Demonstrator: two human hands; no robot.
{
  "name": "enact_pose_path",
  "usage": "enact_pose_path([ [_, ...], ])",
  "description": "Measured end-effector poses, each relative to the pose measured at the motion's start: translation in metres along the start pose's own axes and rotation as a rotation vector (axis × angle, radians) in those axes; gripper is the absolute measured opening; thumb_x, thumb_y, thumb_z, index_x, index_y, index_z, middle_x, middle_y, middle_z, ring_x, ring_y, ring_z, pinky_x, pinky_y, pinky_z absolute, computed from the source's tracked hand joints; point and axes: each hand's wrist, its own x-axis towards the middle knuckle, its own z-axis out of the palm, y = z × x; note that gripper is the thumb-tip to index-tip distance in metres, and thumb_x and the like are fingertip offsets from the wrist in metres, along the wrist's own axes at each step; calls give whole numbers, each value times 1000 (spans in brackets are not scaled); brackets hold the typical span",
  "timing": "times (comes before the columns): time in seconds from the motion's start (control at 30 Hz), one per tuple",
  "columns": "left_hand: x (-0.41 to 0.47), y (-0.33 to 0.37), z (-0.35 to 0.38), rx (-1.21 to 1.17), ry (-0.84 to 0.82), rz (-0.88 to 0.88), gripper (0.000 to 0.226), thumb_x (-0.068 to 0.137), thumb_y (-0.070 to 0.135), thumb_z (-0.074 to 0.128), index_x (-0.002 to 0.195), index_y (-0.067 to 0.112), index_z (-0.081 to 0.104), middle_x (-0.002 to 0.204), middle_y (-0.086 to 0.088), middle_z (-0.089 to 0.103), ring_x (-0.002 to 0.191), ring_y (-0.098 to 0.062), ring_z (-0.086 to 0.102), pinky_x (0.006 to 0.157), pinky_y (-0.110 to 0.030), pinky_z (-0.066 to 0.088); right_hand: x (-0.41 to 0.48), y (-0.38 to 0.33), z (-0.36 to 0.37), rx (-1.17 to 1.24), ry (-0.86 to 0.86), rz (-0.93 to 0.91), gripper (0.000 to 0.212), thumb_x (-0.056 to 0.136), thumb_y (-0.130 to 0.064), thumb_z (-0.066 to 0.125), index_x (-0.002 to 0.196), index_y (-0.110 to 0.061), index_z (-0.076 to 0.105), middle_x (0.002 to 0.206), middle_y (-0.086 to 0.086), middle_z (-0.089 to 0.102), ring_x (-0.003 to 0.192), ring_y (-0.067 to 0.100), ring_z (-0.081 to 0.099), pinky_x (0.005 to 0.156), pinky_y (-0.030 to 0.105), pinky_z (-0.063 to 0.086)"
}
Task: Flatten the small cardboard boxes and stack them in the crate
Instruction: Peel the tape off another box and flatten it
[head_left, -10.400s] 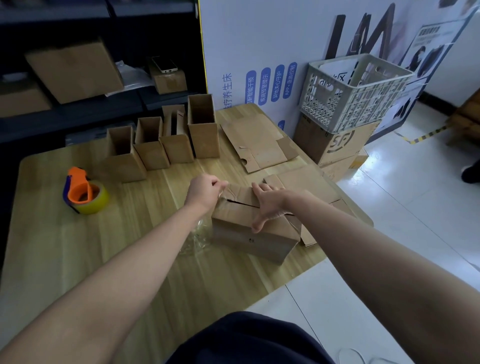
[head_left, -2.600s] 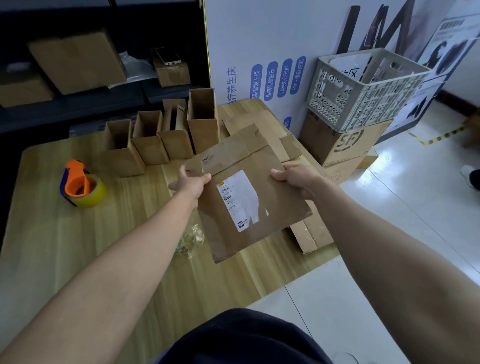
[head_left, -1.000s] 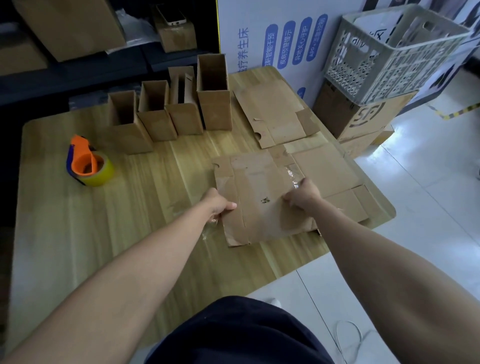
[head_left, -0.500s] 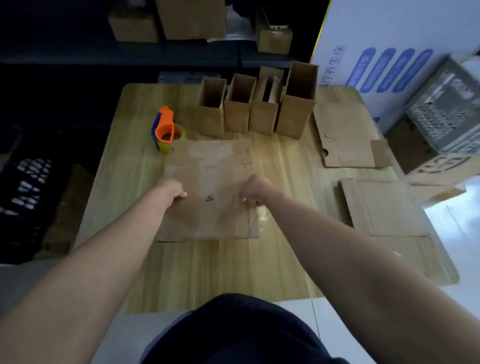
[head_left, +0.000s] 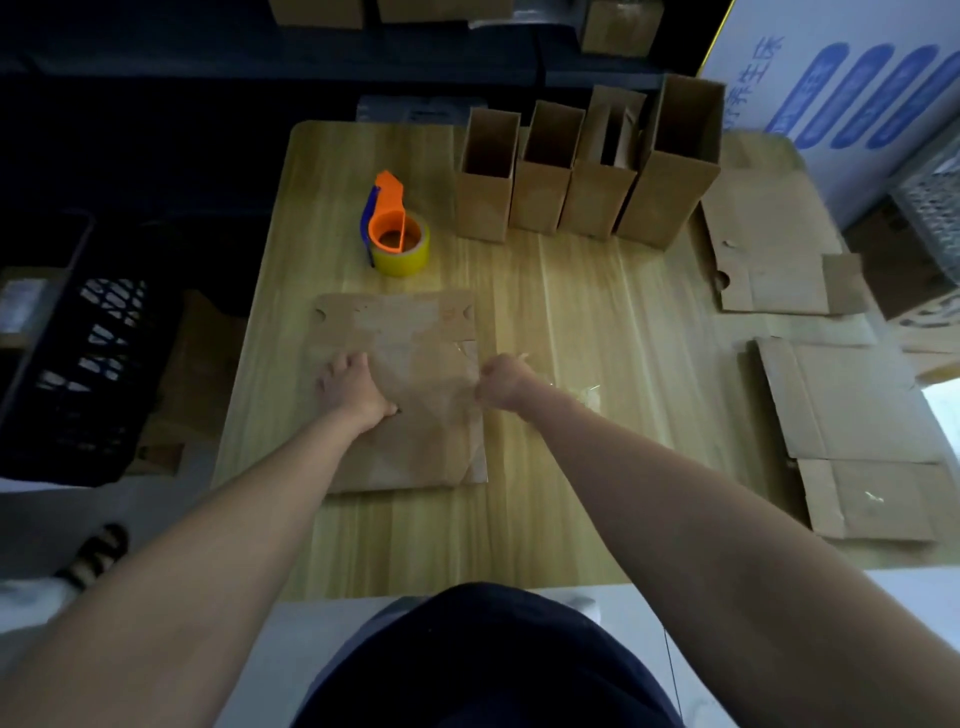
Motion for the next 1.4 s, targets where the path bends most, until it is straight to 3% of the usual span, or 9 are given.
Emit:
enact_pose_path([
  [0.17, 13, 10, 10, 133, -101, 138, 84, 77, 26, 77, 144, 12, 29, 152, -7, 18, 139, -29, 24, 111, -40, 30, 4, 16, -16, -94, 95, -27, 41, 94, -14, 52, 132, 2, 49, 135, 17, 51, 122, 32, 50, 100, 37, 44],
  [0.4, 10, 25, 10, 284, -125, 160, 70, 81, 13, 71, 139, 4, 32, 153, -13, 15, 134, -37, 30, 108, -44, 35, 4, 46, -37, -187, 200, -44, 45, 95, -19, 52, 137, -7, 44, 132, 15, 51, 113, 31, 55, 88, 33, 48],
  [0.57, -8, 72, -2, 398, 2, 253, 46, 88, 1, 47, 134, 1, 39, 136, -19, 37, 123, -37, 41, 102, -42, 38, -1, 65, -67, -403, 291, -116, 42, 95, -24, 54, 133, -9, 48, 131, 13, 52, 117, 29, 50, 98, 39, 42],
  [0.7, -27, 140, -20, 294, 180, 463, 42, 88, 1, 45, 131, 4, 45, 130, -18, 47, 117, -35, 48, 100, -42, 40, 0, 84, -118, -531, 428, -122, 42, 94, -28, 55, 131, -8, 47, 129, 12, 53, 121, 30, 46, 101, 40, 38],
  [0.87, -37, 222, -44, 127, 238, 632, 45, 87, -2, 53, 131, 5, 46, 129, -15, 50, 114, -29, 53, 98, -38, 45, 14, 99, -198, -547, 566, -86, 41, 93, -22, 54, 131, -7, 48, 136, 15, 47, 129, 33, 38, 103, 43, 35],
  [1.07, -38, 282, -56, 34, 303, 685, 43, 89, 2, 56, 131, 8, 50, 131, -11, 51, 119, -25, 50, 107, -38, 38, 51, 117, -261, -551, 606, -116, 53, 88, -11, 56, 139, -7, 40, 148, 13, 31, 141, 31, 18, 109, 48, 29],
  [1.23, -30, 304, -57, 7, 315, 671, 46, 90, 9, 59, 134, 12, 47, 136, -8, 49, 128, -21, 45, 112, -42, 32, 90, 127, -287, -548, 578, -155, 69, 88, -11, 54, 149, -11, 22, 158, 4, 11, 146, 29, -4, 115, 51, 15],
  [1.33, -27, 311, -56, -13, 321, 671, 46, 90, 12, 59, 135, 15, 47, 137, -5, 49, 128, -20, 44, 115, -42, 26, 110, 125, -293, -572, 549, -128, 66, 89, -11, 50, 148, -12, 23, 152, 10, 28, 145, 33, 3, 115, 54, 6],
  [1.4, -26, 315, -54, -24, 323, 674, 46, 90, 14, 59, 135, 16, 47, 137, -4, 48, 129, -19, 44, 116, -41, 24, 117, 123, -297, -614, 623, -115, 43, 89, -7, 45, 131, -10, 47, 130, 16, 52, 136, 35, 25, 115, 54, 6],
])
